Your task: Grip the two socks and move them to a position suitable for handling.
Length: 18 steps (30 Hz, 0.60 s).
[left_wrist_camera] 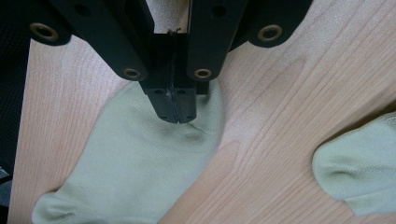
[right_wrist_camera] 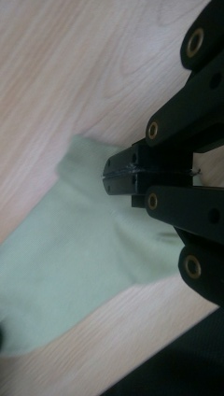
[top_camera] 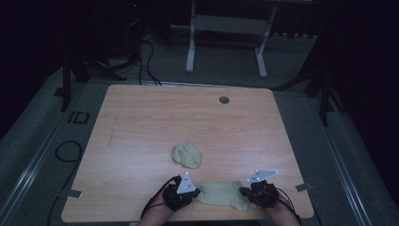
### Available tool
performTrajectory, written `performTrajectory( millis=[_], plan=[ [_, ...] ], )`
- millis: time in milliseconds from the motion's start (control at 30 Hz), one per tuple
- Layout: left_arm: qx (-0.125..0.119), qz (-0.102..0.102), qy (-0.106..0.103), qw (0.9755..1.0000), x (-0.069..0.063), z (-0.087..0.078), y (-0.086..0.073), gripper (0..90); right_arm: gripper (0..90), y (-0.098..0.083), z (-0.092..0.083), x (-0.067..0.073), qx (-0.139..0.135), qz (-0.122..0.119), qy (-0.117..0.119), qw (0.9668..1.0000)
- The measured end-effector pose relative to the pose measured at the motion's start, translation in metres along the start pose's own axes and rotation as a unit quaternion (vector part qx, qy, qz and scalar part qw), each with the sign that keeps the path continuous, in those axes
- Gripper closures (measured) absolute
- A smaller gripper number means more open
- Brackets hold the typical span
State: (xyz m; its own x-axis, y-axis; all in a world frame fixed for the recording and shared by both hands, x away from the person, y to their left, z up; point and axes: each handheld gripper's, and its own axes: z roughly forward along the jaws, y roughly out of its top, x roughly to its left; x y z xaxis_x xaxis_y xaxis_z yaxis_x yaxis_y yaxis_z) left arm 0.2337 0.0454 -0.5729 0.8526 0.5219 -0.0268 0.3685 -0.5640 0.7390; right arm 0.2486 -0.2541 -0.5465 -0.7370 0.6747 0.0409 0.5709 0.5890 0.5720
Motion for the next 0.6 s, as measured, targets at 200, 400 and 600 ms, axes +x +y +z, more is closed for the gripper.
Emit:
performTrajectory(
  millis=[200, 400, 600],
  plan=[
    [-0.002, -0.007, -0.007, 0.9999, 0.001, 0.004, 0.004, 89.0, 89.7, -0.004, -0.001, -0.01, 0.0, 0.013, 0.002, 0.9999],
    [-0.006, -0.008, -0.006, 0.9999, 0.002, 0.009, 0.008, 88.8, 89.4, -0.006, -0.002, -0.017, -0.003, 0.02, 0.001, 0.9998],
    [-0.031, -0.018, -0.018, 0.9992, 0.002, 0.0, 0.009, 64.6, 82.1, 0.0, -0.007, -0.013, -0.011, 0.007, 0.005, 0.9999]
  ],
)
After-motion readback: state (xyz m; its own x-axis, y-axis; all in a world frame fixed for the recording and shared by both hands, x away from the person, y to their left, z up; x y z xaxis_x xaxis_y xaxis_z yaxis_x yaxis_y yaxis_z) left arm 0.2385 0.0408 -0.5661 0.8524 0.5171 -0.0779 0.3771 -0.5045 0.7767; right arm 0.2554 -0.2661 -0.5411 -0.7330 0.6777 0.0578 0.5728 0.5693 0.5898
